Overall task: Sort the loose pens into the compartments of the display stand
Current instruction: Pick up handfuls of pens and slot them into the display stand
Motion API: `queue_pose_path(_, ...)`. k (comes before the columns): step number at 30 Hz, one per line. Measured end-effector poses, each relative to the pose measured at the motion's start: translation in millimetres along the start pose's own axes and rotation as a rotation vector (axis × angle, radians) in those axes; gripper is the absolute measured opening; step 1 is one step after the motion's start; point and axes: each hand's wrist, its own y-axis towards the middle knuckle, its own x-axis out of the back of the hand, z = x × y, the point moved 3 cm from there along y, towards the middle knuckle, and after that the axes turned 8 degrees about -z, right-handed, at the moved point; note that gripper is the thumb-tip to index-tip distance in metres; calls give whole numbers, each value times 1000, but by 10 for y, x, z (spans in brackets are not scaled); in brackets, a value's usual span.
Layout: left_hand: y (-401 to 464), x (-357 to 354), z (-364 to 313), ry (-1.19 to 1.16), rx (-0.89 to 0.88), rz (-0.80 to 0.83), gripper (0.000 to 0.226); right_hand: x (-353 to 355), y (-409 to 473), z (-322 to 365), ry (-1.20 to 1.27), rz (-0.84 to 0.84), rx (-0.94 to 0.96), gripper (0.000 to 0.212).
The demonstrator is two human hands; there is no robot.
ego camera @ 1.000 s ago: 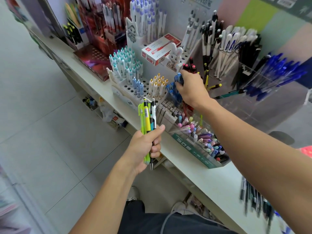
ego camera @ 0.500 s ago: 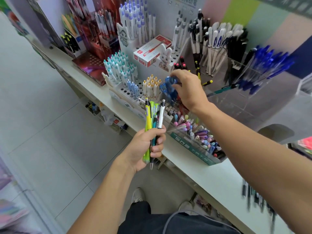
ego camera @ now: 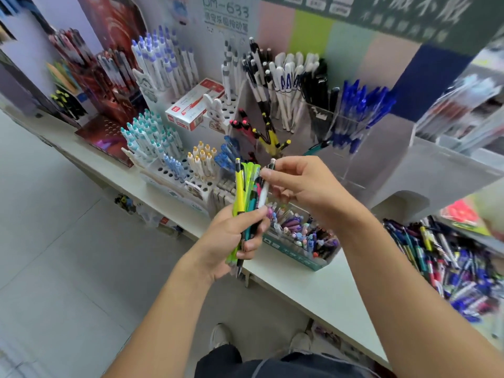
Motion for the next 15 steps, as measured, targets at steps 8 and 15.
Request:
queue_pose_path(8, 185, -115, -239, -206, -19, -89, 20, 670, 90, 1018, 115, -543, 605, 8)
queue_pose_path(15, 304, -56, -568, -164, -71, -133, 24, 231, 1125, 1555, -527, -492, 718, 12)
